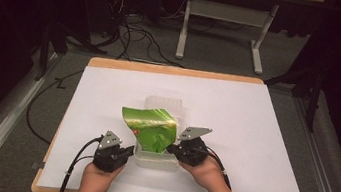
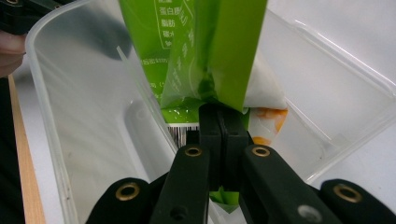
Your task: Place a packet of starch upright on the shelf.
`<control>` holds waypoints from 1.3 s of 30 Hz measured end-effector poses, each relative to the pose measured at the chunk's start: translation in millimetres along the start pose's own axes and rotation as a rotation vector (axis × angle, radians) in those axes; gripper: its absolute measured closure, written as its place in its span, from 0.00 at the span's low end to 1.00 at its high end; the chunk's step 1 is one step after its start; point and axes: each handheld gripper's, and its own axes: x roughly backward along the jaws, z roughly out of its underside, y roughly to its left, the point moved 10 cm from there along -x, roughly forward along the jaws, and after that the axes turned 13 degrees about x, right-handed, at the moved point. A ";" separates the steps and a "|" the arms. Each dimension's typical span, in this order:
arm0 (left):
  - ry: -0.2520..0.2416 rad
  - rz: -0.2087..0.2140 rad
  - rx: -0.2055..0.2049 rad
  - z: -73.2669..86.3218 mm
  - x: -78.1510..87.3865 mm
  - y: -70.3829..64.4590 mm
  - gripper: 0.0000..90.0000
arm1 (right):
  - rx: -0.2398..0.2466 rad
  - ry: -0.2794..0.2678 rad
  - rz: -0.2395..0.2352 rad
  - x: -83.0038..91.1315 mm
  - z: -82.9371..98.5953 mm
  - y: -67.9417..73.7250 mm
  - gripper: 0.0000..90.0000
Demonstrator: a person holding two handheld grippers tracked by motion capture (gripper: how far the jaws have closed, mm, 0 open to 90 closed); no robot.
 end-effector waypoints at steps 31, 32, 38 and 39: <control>-0.063 -0.063 -0.029 -8.2 8.2 6.6 0.77 | -0.056 -0.298 0.058 36.4 -37.9 -11.4 0.92; -0.062 -0.063 -0.029 -8.2 8.3 6.6 0.77 | -0.053 -0.291 0.057 36.7 -36.5 -10.6 0.95; -0.065 -0.057 -0.032 -8.9 8.9 5.3 0.77 | -0.081 -0.285 0.053 39.1 -24.8 -12.1 0.95; -0.067 -0.057 -0.031 -9.2 9.2 5.4 0.77 | -0.082 -0.285 0.052 39.4 -22.7 -12.5 0.95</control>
